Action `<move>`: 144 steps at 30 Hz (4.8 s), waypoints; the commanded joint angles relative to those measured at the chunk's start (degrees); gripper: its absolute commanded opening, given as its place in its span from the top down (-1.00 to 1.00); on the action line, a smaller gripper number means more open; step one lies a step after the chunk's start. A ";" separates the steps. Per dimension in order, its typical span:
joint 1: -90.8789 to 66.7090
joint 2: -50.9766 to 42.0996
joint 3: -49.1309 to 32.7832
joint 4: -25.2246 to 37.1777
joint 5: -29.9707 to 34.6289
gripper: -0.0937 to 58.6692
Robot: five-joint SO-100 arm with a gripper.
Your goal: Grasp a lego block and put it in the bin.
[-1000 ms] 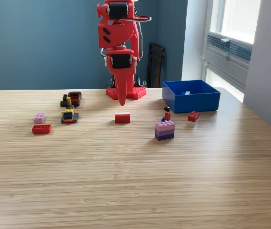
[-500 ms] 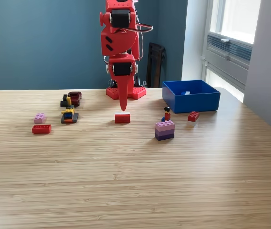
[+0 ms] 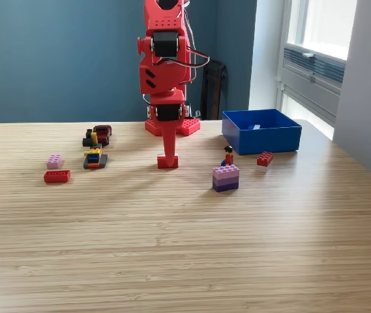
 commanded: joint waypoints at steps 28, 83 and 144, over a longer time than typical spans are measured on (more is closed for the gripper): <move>-4.13 -13.18 -48.87 31.90 4.66 0.99; -69.08 -41.04 -68.47 38.58 8.88 0.05; -36.30 -10.28 -54.67 38.58 6.15 0.73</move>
